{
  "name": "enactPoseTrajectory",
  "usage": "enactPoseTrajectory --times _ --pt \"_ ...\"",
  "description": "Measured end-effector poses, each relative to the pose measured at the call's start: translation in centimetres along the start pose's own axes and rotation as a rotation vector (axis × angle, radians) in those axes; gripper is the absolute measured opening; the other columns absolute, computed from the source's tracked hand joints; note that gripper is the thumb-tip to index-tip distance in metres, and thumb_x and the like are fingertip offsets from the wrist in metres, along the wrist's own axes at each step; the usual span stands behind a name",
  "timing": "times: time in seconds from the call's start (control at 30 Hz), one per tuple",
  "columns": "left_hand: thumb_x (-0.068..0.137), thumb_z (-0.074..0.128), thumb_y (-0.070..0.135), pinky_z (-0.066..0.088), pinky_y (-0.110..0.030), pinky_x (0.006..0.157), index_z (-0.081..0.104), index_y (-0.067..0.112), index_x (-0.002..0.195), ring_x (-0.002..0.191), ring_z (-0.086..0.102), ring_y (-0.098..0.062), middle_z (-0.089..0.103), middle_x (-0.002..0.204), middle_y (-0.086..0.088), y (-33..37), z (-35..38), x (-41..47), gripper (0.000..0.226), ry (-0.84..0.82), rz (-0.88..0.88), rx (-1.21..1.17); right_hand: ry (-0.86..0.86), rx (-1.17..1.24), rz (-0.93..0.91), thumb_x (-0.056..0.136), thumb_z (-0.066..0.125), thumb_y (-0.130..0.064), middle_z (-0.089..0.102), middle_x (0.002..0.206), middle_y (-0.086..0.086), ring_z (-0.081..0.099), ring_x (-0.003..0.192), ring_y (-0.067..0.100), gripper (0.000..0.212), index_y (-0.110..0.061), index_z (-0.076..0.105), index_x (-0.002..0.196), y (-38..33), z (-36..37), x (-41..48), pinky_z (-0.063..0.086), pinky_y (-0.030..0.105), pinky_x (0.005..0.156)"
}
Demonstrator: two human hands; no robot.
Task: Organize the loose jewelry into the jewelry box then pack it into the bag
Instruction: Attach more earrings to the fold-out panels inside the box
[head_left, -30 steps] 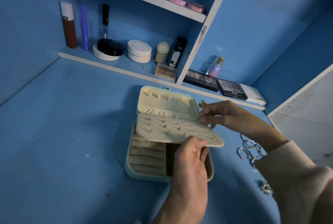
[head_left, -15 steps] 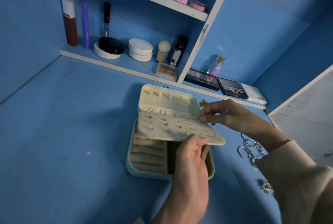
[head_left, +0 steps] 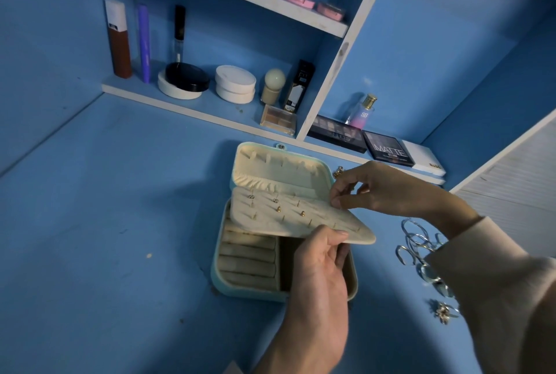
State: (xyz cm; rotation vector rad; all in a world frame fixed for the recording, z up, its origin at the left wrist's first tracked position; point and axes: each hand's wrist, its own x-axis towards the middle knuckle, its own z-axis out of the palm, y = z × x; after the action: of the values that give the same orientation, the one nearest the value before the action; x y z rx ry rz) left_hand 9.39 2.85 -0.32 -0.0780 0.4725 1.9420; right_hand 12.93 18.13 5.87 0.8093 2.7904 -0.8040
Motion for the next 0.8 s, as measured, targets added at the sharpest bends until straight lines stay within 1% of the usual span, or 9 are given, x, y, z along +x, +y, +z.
enactPoseTrajectory --times 0.1,0.2,0.43,0.5,0.67,0.73,0.8 --pt "0.058 0.056 0.009 0.045 -0.028 0.085 0.064 0.011 0.085 0.083 0.058 -0.014 0.065 0.086 -0.005 0.0 0.0 0.0 0.029 -0.001 0.0 0.005 -0.026 -0.01 -0.001 0.082 0.067 -0.01 0.071 0.082 -0.008 0.063 0.079 0.008 0.013 -0.022 0.072 0.08 -0.4 -0.5 0.2 0.044 0.01 0.07" --pt "0.058 0.056 0.01 0.045 -0.028 0.084 0.065 0.011 0.085 0.082 0.059 -0.014 0.066 0.087 -0.005 0.0 0.1 0.0 0.028 0.003 0.004 0.008 -0.051 -0.034 -0.01 0.081 0.067 -0.008 0.071 0.081 -0.006 0.063 0.079 0.009 0.014 -0.021 0.071 0.08 -0.7 -0.8 0.4 0.045 0.011 0.071" --pt "0.058 0.057 0.01 0.045 -0.028 0.084 0.065 0.011 0.09 0.084 0.06 -0.014 0.067 0.089 -0.004 0.0 0.1 -0.1 0.033 0.005 -0.009 0.002 -0.136 -0.094 0.01 0.082 0.067 -0.012 0.069 0.079 -0.011 0.058 0.073 -0.001 0.009 -0.021 0.071 0.081 -1.2 -1.2 1.0 0.044 0.009 0.071" --pt "0.057 0.056 0.011 0.046 -0.026 0.081 0.065 0.011 0.091 0.082 0.062 -0.012 0.068 0.089 -0.004 0.1 0.1 -0.2 0.035 0.008 -0.013 0.001 -0.154 -0.11 0.018 0.082 0.067 -0.013 0.067 0.076 -0.012 0.056 0.07 -0.003 0.008 -0.02 0.071 0.081 -1.4 -1.3 1.2 0.043 0.009 0.07" --pt "0.056 0.056 0.011 0.046 -0.024 0.076 0.066 0.012 0.086 0.076 0.063 -0.01 0.069 0.084 -0.002 0.2 0.2 -0.3 0.031 0.011 -0.011 0.01 -0.2 -0.177 0.047 0.082 0.066 -0.018 0.067 0.077 -0.01 0.054 0.065 -0.003 0.005 -0.02 0.071 0.082 -1.8 -1.5 1.6 0.046 0.02 0.072" --pt "0.057 0.056 0.011 0.047 -0.023 0.074 0.065 0.012 0.087 0.077 0.063 -0.011 0.068 0.083 -0.002 0.1 0.1 -0.3 0.031 0.006 -0.01 0.016 -0.207 -0.205 0.067 0.083 0.065 -0.018 0.068 0.081 -0.004 0.053 0.064 -0.002 0.006 -0.019 0.071 0.082 -1.9 -1.5 1.7 0.047 0.022 0.072" --pt "0.057 0.056 0.012 0.045 -0.024 0.076 0.065 0.012 0.087 0.078 0.062 -0.011 0.068 0.084 -0.003 0.1 0.1 -0.3 0.032 -0.001 -0.016 0.019 -0.212 -0.233 0.087 0.082 0.065 -0.021 0.069 0.083 0.001 0.055 0.067 0.003 0.006 -0.02 0.071 0.08 -2.0 -1.4 1.9 0.05 0.029 0.075"
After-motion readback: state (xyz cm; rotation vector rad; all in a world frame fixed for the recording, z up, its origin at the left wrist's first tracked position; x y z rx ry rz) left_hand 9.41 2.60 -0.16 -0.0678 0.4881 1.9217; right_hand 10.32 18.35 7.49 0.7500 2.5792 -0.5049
